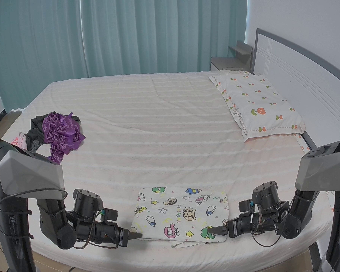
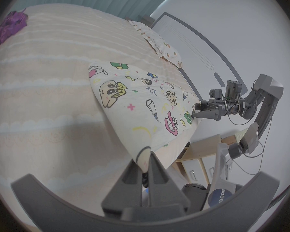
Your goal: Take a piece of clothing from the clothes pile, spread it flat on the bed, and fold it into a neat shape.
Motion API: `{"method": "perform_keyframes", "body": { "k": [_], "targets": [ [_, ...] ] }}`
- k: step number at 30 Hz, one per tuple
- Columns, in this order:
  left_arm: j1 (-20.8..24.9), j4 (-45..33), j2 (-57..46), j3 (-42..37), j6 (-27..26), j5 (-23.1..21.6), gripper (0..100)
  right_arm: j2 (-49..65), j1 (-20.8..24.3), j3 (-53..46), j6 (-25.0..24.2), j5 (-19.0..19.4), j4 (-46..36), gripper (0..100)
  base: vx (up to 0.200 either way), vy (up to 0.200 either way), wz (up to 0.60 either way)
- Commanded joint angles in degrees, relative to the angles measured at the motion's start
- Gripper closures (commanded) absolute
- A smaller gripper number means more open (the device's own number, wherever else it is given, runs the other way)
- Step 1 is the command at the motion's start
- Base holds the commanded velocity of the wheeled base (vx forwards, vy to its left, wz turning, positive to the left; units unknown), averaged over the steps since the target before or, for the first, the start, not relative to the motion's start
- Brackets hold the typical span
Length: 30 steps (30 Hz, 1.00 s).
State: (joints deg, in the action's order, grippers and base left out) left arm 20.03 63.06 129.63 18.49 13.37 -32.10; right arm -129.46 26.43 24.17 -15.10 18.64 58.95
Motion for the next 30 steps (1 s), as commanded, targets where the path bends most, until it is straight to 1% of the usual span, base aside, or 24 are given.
{"method": "perform_keyframes", "body": {
  "k": [1, 5, 8, 11, 12, 13, 14, 15, 16, 17, 18, 19, 20, 21, 22, 23, 24, 26, 30],
  "targets": [
    [-0.2, 0.2, 0.3, -0.2, -0.1, 0.5, 0, -0.2, 0.0, 0.0, 0.0, 0.0, 0.0, 0, 0.0, 0.0, 0.0],
    [-0.8, 1.0, 0.3, -0.7, -0.8, 0.3, 0, -0.1, -0.1, 0.0, 0.0, 0.0, 0.0, 0, 0.0, 0.0, 0.0],
    [-2.2, 2.6, 0.2, 1.2, 1.0, -0.2, 0, -0.1, -0.1, 0.0, 0.0, 0.0, 0.0, 0, 0.0, 0.0, 0.0],
    [-2.4, 2.9, 0.3, 6.1, 11.3, 1.2, 0, -0.1, -0.1, 0.1, 0.0, 0.0, 0.0, 0, 0.0, 0.0, 0.0],
    [-2.2, 2.9, 0.4, 8.3, 15.8, 3.0, 0, -0.2, -0.1, 0.1, 0.0, 0.0, 0.0, 0, 0.0, 0.0, 0.0],
    [-1.9, 2.9, 0.8, 10.3, 18.8, 5.4, 0, -0.2, -0.1, 0.1, 0.0, 0.0, 0.0, 0, 0.0, 0.0, 0.0],
    [-1.3, 2.9, 1.8, 12.8, 22.0, 9.0, 0, -0.2, -0.1, 0.1, 0.0, 0.0, 0.0, 0, 0.0, 0.0, 0.0],
    [-0.8, 2.9, 2.9, 14.7, 23.6, 11.7, 0, -0.2, -0.1, 0.1, 0.0, 0.0, 0.0, 0, 0.0, 0.0, 0.0],
    [-0.8, 2.9, 2.9, 14.7, 23.6, 11.7, 0, -0.2, -0.1, 0.1, 0.0, 0.0, 0.0, 0, 0.0, 0.0, 0.0],
    [0.1, 2.9, 5.5, 18.2, 25.9, 17.4, 0, -0.2, -0.1, 0.1, 0.0, 0.0, 0.1, 0, 0.0, 0.0, 0.0],
    [0.7, 3.0, 8.4, 20.7, 26.0, 22.2, 0, -0.2, -0.1, 0.1, 0.0, 0.1, 0.1, 0, 0.0, 0.0, 0.0],
    [1.6, 3.3, 10.1, 21.8, 25.4, 25.1, 0, -0.3, -0.1, 0.1, 0.0, 0.0, 0.1, 0, 0.0, 0.0, 0.0],
    [1.6, 3.3, 10.1, 21.8, 25.4, 25.1, 0, -0.3, -0.1, 0.1, 0.0, 0.0, 0.1, 0, 0.0, 0.0, 0.0],
    [2.4, 3.9, 10.9, 21.9, 23.3, 26.1, 0, -0.3, -0.1, 0.1, 0.0, 0.0, 0.1, 0, 0.0, 0.0, 0.0],
    [2.5, 3.7, 11.1, 21.9, 22.0, 26.0, 0, -0.2, -0.1, 0.1, 0.0, 0.0, 0.1, 0, 0.0, 0.0, 0.0],
    [2.5, 3.7, 11.1, 21.9, 22.0, 26.0, 0, -0.2, -0.1, 0.1, 0.0, 0.0, 0.1, 0, 0.0, 0.0, 0.0],
    [2.6, 3.6, 11.9, 22.4, 19.9, 26.1, 0, -0.2, -0.1, 0.1, 0.0, 0.1, 0.1, 0, 0.0, 0.0, 0.0],
    [2.7, 3.8, 12.4, 22.6, 19.3, 26.1, 0, -0.2, -0.1, 0.1, 0.0, 0.1, 0.2, 0, 0.0, 0.0, 0.0],
    [3.6, 3.3, 14.3, 26.1, 18.3, 26.5, 0, -0.4, -0.1, 0.1, 0.0, 0.1, 0.4, 0, 0.0, 0.0, 0.0]
  ]
}}
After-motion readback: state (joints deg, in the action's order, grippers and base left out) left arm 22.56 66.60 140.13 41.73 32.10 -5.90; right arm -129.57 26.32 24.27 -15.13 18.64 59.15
